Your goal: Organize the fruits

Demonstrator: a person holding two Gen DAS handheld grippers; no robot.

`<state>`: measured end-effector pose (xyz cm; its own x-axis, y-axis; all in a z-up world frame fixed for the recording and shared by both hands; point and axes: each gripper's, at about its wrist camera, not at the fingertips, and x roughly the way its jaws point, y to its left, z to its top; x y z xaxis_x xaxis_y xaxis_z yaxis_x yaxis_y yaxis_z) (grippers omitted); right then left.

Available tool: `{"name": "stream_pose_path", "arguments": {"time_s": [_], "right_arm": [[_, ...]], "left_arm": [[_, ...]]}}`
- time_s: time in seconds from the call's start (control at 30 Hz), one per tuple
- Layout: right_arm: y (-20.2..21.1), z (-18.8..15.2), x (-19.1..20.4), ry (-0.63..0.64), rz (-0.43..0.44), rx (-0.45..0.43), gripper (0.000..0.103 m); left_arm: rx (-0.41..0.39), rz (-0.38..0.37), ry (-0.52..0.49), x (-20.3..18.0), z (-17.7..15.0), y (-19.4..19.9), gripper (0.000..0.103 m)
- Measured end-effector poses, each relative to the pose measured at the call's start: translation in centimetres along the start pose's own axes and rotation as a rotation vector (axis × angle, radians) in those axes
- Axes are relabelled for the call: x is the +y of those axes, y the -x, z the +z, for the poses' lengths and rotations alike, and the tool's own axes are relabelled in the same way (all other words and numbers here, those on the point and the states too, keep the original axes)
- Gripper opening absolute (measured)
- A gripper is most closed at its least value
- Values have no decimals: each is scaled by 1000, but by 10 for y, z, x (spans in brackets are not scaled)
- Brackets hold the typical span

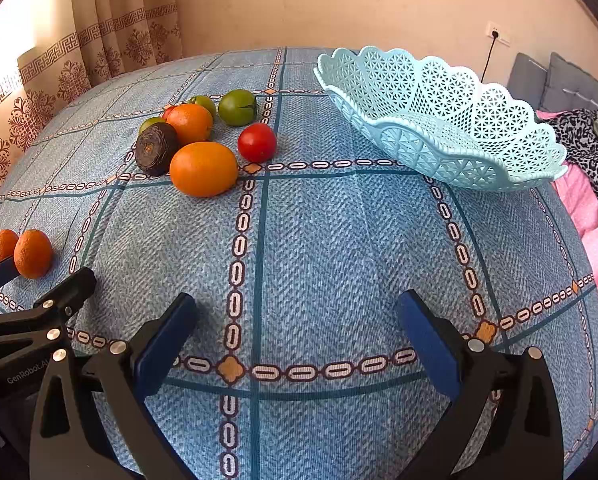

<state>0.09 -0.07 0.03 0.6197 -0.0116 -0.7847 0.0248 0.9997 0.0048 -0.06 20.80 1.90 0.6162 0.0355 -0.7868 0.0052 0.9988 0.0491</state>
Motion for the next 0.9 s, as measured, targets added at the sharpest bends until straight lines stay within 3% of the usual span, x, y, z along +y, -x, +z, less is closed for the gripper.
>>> {"name": "stream_pose_path", "arguments": {"time_s": [0.9], "right_arm": [[-1,1,-2,-1,1,1,98]], "left_arm": [[1,0,1,-1,1,0,101]]}}
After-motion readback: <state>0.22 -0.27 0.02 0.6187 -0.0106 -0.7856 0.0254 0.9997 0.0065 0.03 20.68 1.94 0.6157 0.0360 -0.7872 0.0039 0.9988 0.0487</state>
